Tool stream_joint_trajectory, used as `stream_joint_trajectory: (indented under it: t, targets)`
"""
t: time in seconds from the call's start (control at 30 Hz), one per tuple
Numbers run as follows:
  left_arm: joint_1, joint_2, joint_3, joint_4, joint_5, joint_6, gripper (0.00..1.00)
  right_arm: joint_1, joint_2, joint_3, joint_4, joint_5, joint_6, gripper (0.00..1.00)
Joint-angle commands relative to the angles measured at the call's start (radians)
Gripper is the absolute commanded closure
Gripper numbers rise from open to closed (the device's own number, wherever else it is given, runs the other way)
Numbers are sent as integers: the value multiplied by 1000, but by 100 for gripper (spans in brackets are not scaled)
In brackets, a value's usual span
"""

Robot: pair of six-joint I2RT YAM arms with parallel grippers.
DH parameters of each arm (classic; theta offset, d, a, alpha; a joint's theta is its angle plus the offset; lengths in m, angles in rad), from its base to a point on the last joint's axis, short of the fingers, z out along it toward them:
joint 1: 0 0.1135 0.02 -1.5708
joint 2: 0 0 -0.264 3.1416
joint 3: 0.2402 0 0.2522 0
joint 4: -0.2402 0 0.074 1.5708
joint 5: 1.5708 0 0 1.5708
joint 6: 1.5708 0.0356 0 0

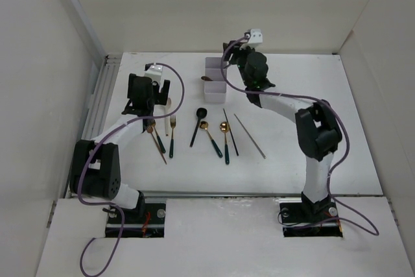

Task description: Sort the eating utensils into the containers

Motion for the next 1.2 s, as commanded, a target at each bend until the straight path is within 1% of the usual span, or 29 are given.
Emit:
stream_joint_trajectory:
  t: [0.0,0.03,0.07,0.1,0.13,0.17,0.2,0.27,0.3,0.33,0.37,0.4,0.47,0.5,0.53,0.57,0.6,0.73,0.9,1.07,1.17]
  targets:
    - [6,-71,0,45,11,7,1,9,-172,-4,42,26,-26,34]
    - [6,-71,-9,45,20,7,1,18,-224,12,-12,8,-50,29]
    - [6,-82,-19,45,21,7,1,19,-244,34,-172,-56,-62,15]
    - [6,-91,-19,45,21,7,1,19,-259,96,-278,-83,-73,8]
    - [6,-91,-28,45,30,7,1,19,-269,130,-392,-103,-82,7]
    - [6,-102,-39,45,30,7,1,19,-284,153,-596,-118,-94,7]
    - [6,-112,-39,45,30,7,1,19,-296,163,-679,-147,-104,7]
    - [-3,-125,-49,45,30,7,1,19,-356,108,-806,-147,-124,7]
    - [-3,-125,-60,45,30,7,1,29,-377,74,-903,-147,-124,7]
    - [-3,-134,-69,45,30,-2,1,29,-400,6,-948,-147,-124,7]
    - [-12,-134,-69,45,39,-2,1,29,-432,-22,-995,-147,-124,8]
    - [-12,-146,-80,45,39,-2,1,29,-442,-50,-1088,-147,-110,13]
    - [-12,-146,-89,45,51,-2,1,38,-442,-120,-1169,-117,-90,22]
    - [-12,-157,-89,55,51,-2,1,38,-433,-138,-1246,-102,-49,29]
    - [-23,-157,-89,55,51,-11,1,38,-421,-165,-1279,-89,-29,48]
    - [-23,-166,-98,55,51,-11,1,38,-407,-176,-1307,-78,-13,56]
    - [-34,-166,-98,64,51,-11,1,38,-379,-188,-1327,-78,-3,58]
    - [-63,-177,-109,64,51,-2,1,38,-318,-221,-1339,-120,28,48]
    - [-63,-204,-129,64,42,-2,1,48,-215,-208,-1321,-132,19,47]
    - [-63,-215,-148,73,33,7,1,60,-85,-156,-1359,-117,31,51]
    - [-63,-224,-158,73,24,7,1,69,-42,-133,-1411,-108,43,61]
